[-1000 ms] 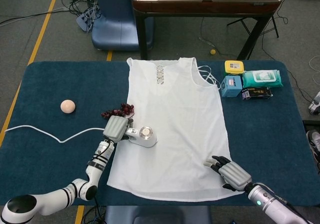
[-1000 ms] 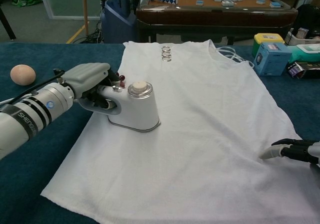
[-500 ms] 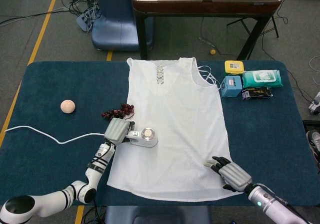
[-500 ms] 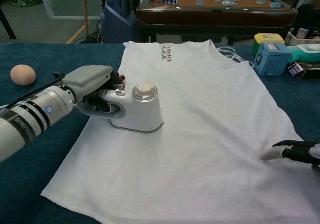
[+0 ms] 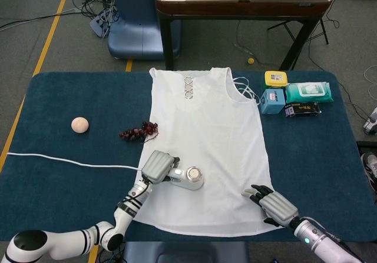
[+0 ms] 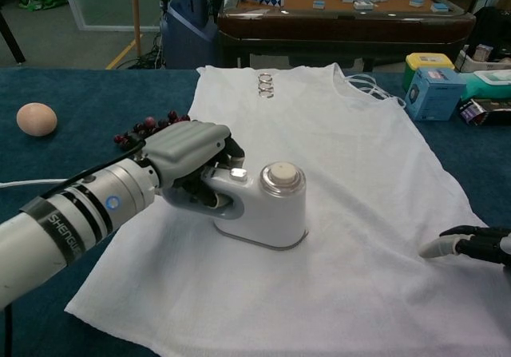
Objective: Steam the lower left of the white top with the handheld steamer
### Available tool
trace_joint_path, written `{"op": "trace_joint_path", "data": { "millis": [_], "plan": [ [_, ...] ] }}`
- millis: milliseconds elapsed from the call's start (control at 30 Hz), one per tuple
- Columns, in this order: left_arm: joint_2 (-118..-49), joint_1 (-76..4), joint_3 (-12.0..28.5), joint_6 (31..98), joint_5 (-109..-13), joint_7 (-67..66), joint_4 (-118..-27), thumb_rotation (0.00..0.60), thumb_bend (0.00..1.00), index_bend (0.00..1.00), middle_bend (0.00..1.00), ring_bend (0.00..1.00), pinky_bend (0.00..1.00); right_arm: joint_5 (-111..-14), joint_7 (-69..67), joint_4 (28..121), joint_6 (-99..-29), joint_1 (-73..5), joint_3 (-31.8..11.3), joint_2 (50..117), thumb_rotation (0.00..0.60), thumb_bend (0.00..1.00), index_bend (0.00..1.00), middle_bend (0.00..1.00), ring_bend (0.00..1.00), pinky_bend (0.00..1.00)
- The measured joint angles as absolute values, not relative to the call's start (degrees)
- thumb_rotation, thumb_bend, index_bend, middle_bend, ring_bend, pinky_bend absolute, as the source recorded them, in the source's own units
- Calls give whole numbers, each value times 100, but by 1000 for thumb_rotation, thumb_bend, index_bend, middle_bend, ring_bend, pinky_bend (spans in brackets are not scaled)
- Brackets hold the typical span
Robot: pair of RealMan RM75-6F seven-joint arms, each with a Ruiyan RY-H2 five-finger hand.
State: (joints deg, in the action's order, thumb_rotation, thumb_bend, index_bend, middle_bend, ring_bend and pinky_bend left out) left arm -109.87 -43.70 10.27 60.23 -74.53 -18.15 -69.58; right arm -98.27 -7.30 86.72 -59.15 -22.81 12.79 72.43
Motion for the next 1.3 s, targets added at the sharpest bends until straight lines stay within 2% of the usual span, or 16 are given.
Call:
{"op": "trace_joint_path", "data": {
  "millis": [367, 900, 1067, 1300],
  "plan": [
    [-10989, -4381, 1120, 6070, -7446, -1825, -6541, 600, 264, 641, 768, 649, 689, -9818, -733, 8673, -5913, -2295, 1275, 7235, 600, 1000, 32, 121, 30, 82],
    [-10860, -4354, 1233, 6115, -7413, -1585, -5348, 600, 264, 642, 767, 649, 689, -9772, -630, 8764, -5856, -2326, 1258, 7213, 600, 1000, 32, 121, 30, 82],
    [-10805, -4321, 1189, 6111, -7452, -1496, -5427, 600, 262, 642, 767, 649, 689, -9771, -606, 8791, -5840, -2337, 1255, 7216, 600, 1000, 32, 121, 30, 82],
    [-10724, -4268, 1048, 6122, -7564, -1523, -6064, 600, 262, 641, 766, 648, 688, -9780, -570, 8828, -5848, -2330, 1270, 7204, 600, 1000, 32, 121, 30, 82]
  ]
}}
